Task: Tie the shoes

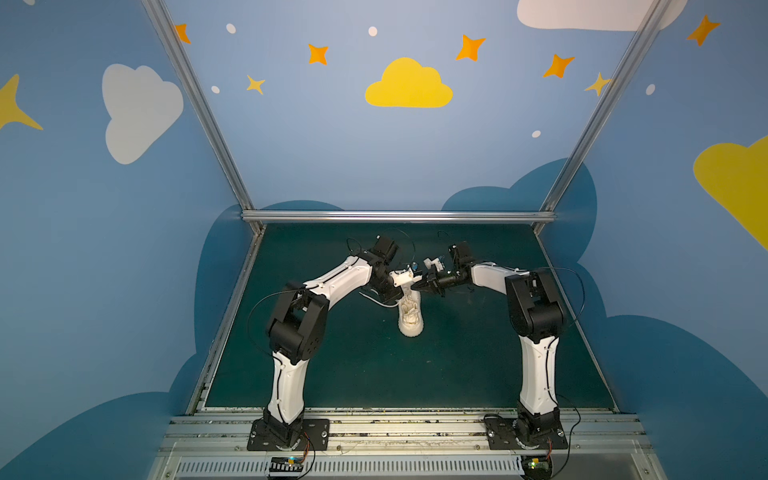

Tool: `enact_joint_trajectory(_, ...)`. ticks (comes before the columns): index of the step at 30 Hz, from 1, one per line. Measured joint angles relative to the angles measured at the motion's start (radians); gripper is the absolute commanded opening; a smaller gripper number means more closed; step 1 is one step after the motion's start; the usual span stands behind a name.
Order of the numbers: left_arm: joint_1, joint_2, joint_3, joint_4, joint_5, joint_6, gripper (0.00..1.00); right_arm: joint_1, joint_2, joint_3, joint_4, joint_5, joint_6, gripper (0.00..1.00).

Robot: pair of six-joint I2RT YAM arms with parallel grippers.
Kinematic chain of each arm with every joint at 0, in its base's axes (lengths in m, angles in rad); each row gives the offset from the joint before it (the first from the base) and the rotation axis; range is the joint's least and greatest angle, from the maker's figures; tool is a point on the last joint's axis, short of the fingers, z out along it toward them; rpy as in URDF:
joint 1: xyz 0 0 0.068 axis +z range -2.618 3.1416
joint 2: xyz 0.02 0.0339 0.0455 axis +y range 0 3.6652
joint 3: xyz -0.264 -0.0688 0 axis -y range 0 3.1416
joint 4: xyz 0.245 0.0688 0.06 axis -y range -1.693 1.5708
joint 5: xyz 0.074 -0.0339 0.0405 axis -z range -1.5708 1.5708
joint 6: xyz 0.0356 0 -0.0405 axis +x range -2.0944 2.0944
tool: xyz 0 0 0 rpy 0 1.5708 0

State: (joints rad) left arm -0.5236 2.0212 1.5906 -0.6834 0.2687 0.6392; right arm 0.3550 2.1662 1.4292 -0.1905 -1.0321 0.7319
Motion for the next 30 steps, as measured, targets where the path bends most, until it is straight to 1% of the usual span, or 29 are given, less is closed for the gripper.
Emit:
enact_joint_trajectory(5, 0.005, 0.0, -0.003, 0.003, 0.0, 0.0, 0.03, 0.012, 0.001, 0.021, -0.002, -0.022, 0.004, 0.03)
enact_joint_trajectory(10, 0.005, 0.0, -0.003, 0.003, 0.0, -0.003, 0.03, 0.013, 0.002, 0.03, -0.021, -0.024, -0.004, 0.08)
enact_joint_trajectory(16, 0.005, 0.0, -0.013, 0.006, 0.001, -0.01, 0.03, -0.01, 0.0, 0.029, -0.053, -0.023, -0.023, 0.11)
enact_joint_trajectory(19, 0.005, 0.0, -0.016, 0.006, 0.001, -0.012, 0.03, -0.028, -0.004, 0.017, -0.062, -0.021, -0.034, 0.1)
enact_joint_trajectory(24, 0.005, 0.0, -0.016, 0.011, 0.001, -0.014, 0.03, -0.047, -0.023, -0.026, -0.059, -0.018, -0.033, 0.07)
enact_joint_trajectory(30, 0.005, 0.0, -0.016, 0.011, 0.001, -0.016, 0.03, -0.042, -0.021, -0.063, -0.024, -0.029, -0.014, 0.05)
